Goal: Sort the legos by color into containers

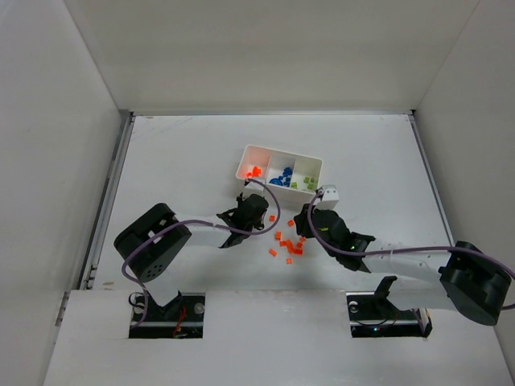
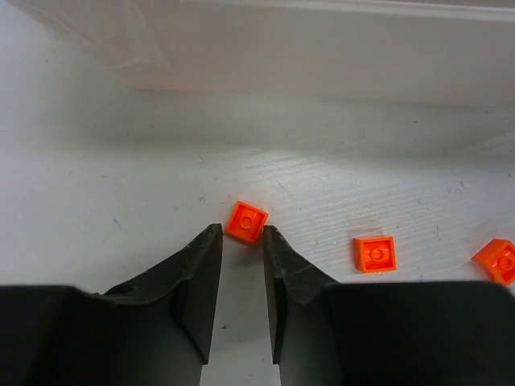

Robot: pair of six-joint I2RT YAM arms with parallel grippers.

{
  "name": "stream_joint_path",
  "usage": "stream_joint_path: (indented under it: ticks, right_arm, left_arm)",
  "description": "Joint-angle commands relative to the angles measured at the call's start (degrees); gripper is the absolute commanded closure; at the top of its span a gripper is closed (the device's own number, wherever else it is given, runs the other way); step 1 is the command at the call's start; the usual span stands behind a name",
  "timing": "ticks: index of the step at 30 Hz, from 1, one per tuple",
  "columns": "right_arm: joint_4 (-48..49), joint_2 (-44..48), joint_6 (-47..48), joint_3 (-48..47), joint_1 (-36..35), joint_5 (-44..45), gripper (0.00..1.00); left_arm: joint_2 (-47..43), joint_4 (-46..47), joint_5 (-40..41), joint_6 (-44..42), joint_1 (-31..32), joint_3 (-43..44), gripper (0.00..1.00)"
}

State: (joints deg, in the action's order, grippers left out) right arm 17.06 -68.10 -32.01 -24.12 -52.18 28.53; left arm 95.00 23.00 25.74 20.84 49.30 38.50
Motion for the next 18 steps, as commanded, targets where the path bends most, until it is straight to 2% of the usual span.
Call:
stream_joint_path:
  ticks: [1,7,18]
  right_arm:
    - [2.5,-1.5,-0.7,-0.9,-1.2,-0.6,0.58]
    - [2.0,-5.8,0.0,-3.0,-3.1,-1.4,0.52]
    - [2.8,-5.7,-0.2,-2.9,-3.8,-0.6,0.51]
  left_arm:
    - [0.6,0.5,0.5,-1.8,0.3,1.9,0.78]
    - [0.7,0.7,0.5,-2.5,1.5,3.1,0.89]
    - [-13.9,-3.3,-1.4,1.1,-1.0,3.8,0.90]
